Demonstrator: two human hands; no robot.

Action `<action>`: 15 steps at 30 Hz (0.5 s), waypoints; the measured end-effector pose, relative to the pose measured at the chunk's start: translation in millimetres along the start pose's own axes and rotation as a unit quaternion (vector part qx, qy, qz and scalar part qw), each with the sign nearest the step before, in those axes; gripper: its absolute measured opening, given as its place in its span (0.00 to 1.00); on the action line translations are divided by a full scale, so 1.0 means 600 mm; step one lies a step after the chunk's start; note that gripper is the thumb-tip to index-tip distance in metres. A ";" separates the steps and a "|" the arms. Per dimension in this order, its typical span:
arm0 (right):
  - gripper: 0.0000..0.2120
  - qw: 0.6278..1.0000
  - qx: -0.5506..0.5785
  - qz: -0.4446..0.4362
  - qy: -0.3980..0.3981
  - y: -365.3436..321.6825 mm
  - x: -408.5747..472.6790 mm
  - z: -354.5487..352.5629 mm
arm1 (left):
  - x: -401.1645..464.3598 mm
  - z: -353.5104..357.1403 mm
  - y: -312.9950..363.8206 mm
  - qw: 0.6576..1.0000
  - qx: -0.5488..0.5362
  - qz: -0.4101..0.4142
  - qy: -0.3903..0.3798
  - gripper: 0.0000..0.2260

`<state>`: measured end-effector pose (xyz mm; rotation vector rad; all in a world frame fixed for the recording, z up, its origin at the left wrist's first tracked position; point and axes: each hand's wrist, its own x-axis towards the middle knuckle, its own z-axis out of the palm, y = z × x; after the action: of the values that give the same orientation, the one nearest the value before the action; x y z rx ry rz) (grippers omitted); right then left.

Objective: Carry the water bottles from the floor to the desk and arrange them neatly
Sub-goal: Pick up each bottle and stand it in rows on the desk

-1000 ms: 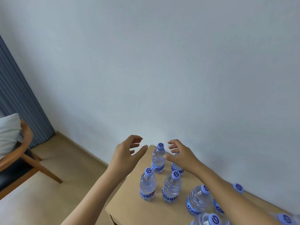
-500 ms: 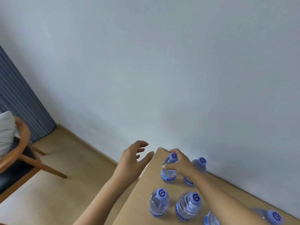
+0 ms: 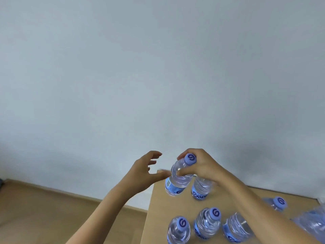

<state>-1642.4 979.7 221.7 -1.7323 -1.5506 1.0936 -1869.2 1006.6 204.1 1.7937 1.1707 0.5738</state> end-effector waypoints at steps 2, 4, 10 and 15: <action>0.18 0.999 0.022 -0.029 0.017 -0.049 -0.020 -0.038 | 0.016 -0.009 0.023 0.998 0.008 0.013 -0.055 0.37; 0.20 0.996 0.059 -0.063 0.026 -0.096 -0.039 -0.079 | 0.033 -0.017 0.057 0.995 0.011 0.039 -0.095 0.40; 0.26 0.975 0.138 -0.160 0.076 -0.215 -0.082 -0.172 | 0.063 -0.034 0.176 0.977 -0.063 0.177 -0.105 0.28; 0.22 0.956 0.188 -0.196 0.107 -0.290 -0.093 -0.223 | 0.061 -0.039 0.249 0.959 -0.126 0.248 -0.052 0.31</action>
<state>-1617.9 968.9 446.9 -1.1815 -1.3680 0.8933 -1799.3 1025.8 341.8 1.8667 0.5380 0.8629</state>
